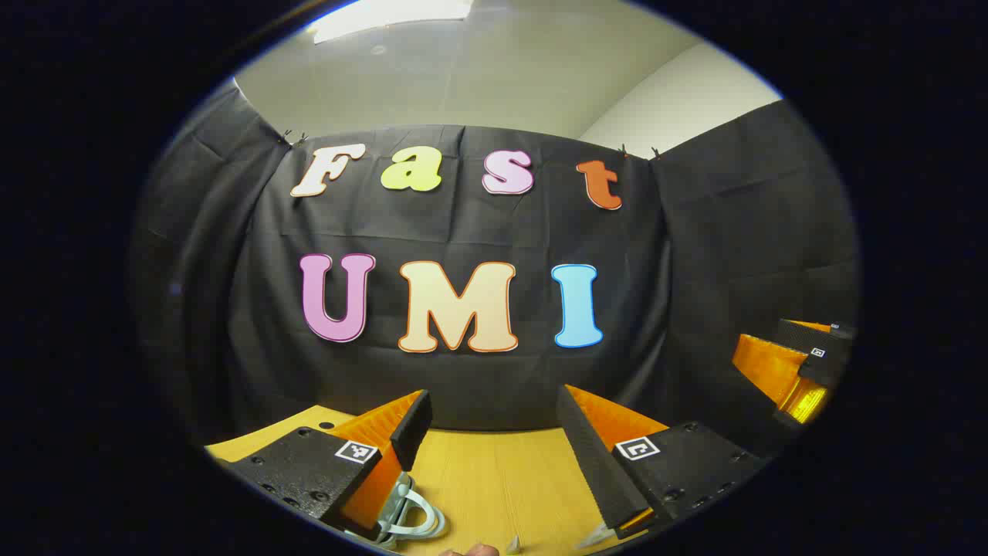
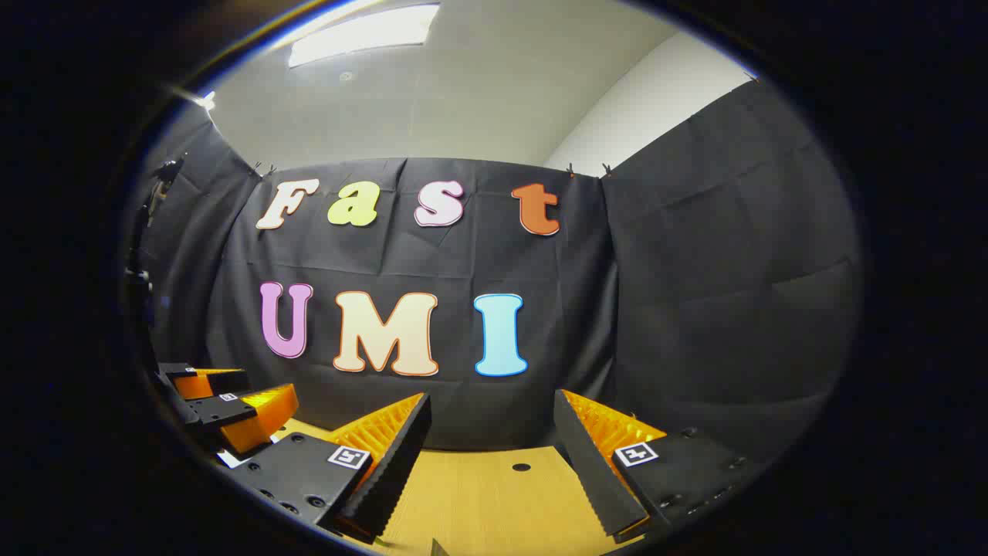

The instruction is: First open the suitcase, pack the skin care products into it, and then close the suitcase.

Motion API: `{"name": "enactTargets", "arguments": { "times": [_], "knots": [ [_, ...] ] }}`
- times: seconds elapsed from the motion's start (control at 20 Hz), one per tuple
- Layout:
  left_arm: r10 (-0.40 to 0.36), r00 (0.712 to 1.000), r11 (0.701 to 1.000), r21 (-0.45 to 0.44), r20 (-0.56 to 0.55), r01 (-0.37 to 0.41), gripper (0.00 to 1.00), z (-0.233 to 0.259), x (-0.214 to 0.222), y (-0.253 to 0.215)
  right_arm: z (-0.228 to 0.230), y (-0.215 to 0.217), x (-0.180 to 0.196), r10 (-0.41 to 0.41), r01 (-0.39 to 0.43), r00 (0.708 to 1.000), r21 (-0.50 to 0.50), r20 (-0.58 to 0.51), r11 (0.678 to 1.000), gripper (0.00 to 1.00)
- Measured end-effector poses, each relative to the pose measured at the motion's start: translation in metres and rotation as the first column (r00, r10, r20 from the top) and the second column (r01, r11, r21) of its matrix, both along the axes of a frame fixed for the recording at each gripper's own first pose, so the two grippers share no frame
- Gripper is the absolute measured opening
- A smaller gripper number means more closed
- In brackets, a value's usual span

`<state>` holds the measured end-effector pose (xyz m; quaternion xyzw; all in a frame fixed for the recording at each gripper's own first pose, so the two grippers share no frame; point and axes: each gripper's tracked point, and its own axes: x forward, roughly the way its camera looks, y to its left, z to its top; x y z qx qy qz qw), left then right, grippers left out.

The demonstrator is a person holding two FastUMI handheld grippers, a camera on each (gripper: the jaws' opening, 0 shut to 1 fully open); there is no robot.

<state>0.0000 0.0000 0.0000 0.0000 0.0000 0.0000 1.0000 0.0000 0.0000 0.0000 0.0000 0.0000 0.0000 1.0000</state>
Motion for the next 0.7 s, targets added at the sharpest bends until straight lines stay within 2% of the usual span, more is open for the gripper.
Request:
{"name": "enactTargets", "arguments": {
  "times": [0.1, 0.25, 0.35, 0.5, 0.7],
  "knots": [
    [-0.047, 0.999, 0.999, -0.026, 0.022, 0.048, 0.95, 0.004, 0.002, -0.016, 0.0, -0.006, 0.004, 0.006, -0.006, 1.0, -0.01, 0.016, 1.0, 1.0],
    [-0.038, 0.998, 0.999, -0.014, 0.042, 0.038, 0.95, 0.008, 0.001, -0.019, -0.009, -0.005, 0.015, 0.048, -0.048, 0.999, -0.006, 0.001, 0.999, 0.99],
    [0.003, 0.999, 1.0, 0.025, 0.041, -0.004, 0.98, 0.004, 0.002, -0.014, -0.016, -0.003, 0.022, 0.086, -0.086, 0.996, -0.001, -0.001, 0.996, 0.99],
    [0.086, 0.996, 0.993, 0.079, -0.005, -0.085, 0.95, -0.02, 0.002, 0.0, -0.033, 0.006, 0.03, 0.157, -0.157, 0.988, 0.007, -0.007, 0.988, 0.99],
    [0.193, 0.973, 0.979, 0.09, -0.13, -0.182, 0.95, -0.069, -0.006, 0.031, -0.054, 0.013, 0.043, 0.209, -0.208, 0.977, 0.023, -0.045, 0.978, 0.99]
  ]
}}
